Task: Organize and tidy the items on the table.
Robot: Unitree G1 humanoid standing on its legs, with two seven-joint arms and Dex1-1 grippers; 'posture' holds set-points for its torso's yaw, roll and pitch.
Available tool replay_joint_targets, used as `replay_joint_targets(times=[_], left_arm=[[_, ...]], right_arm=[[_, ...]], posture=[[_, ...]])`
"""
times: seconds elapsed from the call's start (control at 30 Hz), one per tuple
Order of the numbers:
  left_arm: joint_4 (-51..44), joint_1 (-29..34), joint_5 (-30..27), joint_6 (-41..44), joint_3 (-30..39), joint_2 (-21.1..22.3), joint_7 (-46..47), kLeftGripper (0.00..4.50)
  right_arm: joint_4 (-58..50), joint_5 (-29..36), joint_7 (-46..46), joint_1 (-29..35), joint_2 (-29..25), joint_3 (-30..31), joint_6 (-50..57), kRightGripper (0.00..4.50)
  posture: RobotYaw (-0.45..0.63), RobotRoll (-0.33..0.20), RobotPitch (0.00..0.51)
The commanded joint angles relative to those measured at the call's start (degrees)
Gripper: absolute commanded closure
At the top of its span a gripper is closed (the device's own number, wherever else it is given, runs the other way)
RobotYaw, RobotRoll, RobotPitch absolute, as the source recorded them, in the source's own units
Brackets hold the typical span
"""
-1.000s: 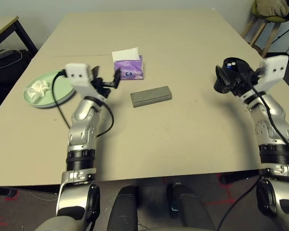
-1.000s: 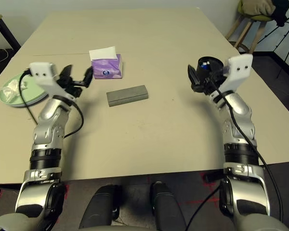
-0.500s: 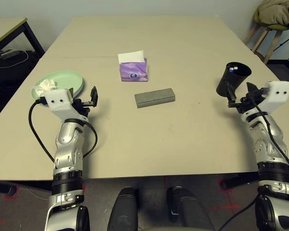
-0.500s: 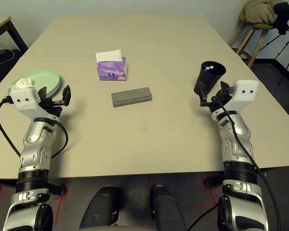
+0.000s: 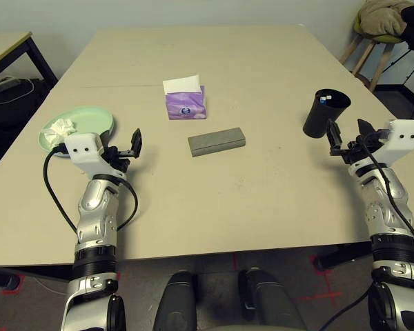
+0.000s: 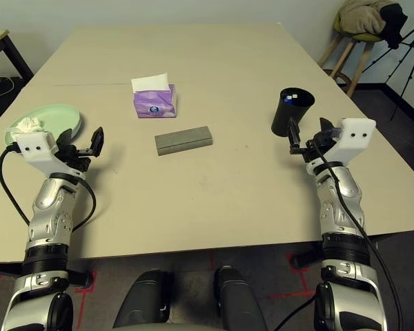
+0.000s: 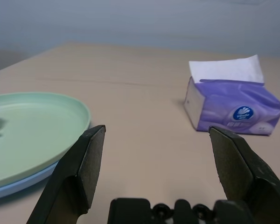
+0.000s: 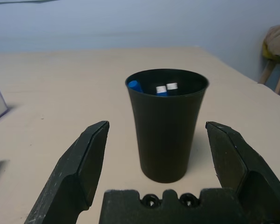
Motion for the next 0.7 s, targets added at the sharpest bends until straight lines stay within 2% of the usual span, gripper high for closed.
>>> replay_joint_targets(times=[0.03,0.7], left_arm=[[0.6,0.9,0.1,0.9,-0.4,1.0,-0.4,0.00],[0.2,1.3,0.3,3.9,-0.8,4.3,-2.6,0.00]], right_arm=[[-1.0,-0.1,-0.3,0.9,-0.2,0.3,0.9,0.02],[-1.5,-1.7,-3.2,0.9,0.5,0.8,1.1,0.02]], posture=[[0.16,0.000,0.072],[0.16,0.000,0.066]])
